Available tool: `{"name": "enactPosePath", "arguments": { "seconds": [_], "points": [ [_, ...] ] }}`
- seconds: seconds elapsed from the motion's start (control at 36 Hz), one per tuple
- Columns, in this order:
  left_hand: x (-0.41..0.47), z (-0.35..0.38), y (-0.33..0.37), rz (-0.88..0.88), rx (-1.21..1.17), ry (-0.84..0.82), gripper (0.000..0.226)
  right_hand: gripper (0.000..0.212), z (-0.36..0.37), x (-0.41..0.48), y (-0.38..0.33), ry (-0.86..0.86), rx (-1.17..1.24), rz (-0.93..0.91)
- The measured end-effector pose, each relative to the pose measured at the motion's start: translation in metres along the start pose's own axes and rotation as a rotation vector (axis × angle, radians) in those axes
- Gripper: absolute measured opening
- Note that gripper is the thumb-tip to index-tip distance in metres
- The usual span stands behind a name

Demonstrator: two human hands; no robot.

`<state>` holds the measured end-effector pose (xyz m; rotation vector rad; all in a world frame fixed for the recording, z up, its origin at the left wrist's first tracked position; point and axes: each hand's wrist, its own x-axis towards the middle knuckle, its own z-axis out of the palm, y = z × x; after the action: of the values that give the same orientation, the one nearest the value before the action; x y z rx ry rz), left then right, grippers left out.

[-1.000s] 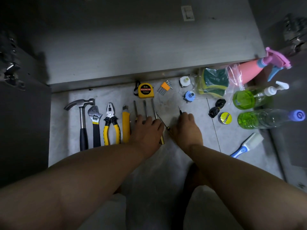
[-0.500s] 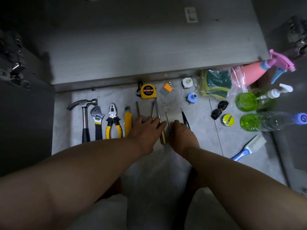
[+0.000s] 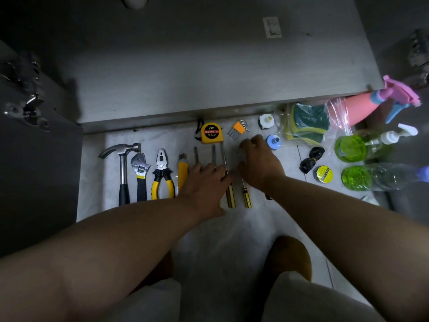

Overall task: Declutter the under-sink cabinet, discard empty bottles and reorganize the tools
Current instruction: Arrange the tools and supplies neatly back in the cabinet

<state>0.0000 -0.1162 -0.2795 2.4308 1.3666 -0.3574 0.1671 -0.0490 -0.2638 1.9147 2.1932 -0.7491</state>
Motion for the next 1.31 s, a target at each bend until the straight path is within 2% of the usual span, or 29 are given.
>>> {"name": "enactPosePath", "arguments": {
  "seconds": [0.11, 0.17, 0.25, 0.39, 0.47, 0.67, 0.75, 0.86, 0.97, 1.06, 1.19, 1.31],
  "points": [
    [0.009, -0.013, -0.018, -0.061, -0.064, 0.157, 0.073, 0.071, -0.007, 0.033, -0.009, -0.063, -0.021, -0.068],
    [0.019, -0.022, -0.031, -0.133, -0.075, 0.201, 0.072, 0.078, -0.005, 0.043, -0.011, -0.11, -0.083, -0.058],
    [0.031, -0.032, -0.046, -0.236, -0.069, 0.122, 0.088, 0.084, 0.001, 0.046, -0.011, -0.131, -0.159, -0.024],
    [0.038, -0.03, -0.052, -0.232, -0.085, -0.03, 0.103, 0.085, 0.008, 0.037, -0.008, -0.052, -0.307, 0.012],
    [0.043, -0.033, -0.05, -0.23, -0.111, -0.046, 0.104, 0.082, 0.005, 0.037, -0.003, -0.028, -0.333, -0.011],
    [0.06, -0.046, -0.048, -0.232, -0.166, -0.089, 0.098, 0.087, -0.004, 0.04, 0.004, -0.095, -0.298, 0.01],
    [0.062, -0.046, -0.047, -0.24, -0.183, -0.068, 0.093, 0.08, -0.006, 0.037, 0.004, -0.078, -0.253, 0.011],
    [0.045, -0.039, -0.052, -0.19, -0.152, 0.026, 0.07, 0.047, 0.001, 0.015, 0.006, 0.106, -0.113, -0.018],
    [0.018, -0.04, -0.07, -0.079, -0.077, -0.005, 0.052, 0.025, 0.015, -0.019, 0.003, 0.035, 0.019, -0.002],
    [0.002, -0.052, -0.093, -0.059, 0.05, -0.07, 0.042, 0.028, 0.026, -0.04, -0.005, -0.065, 0.025, 0.029],
    [-0.027, -0.07, -0.112, -0.133, 0.056, -0.171, 0.037, 0.033, 0.033, -0.055, -0.024, -0.271, 0.033, 0.166],
    [-0.062, -0.06, -0.105, -0.285, -0.059, -0.108, 0.036, 0.031, 0.031, -0.062, -0.041, -0.253, 0.076, 0.255]
  ]
}}
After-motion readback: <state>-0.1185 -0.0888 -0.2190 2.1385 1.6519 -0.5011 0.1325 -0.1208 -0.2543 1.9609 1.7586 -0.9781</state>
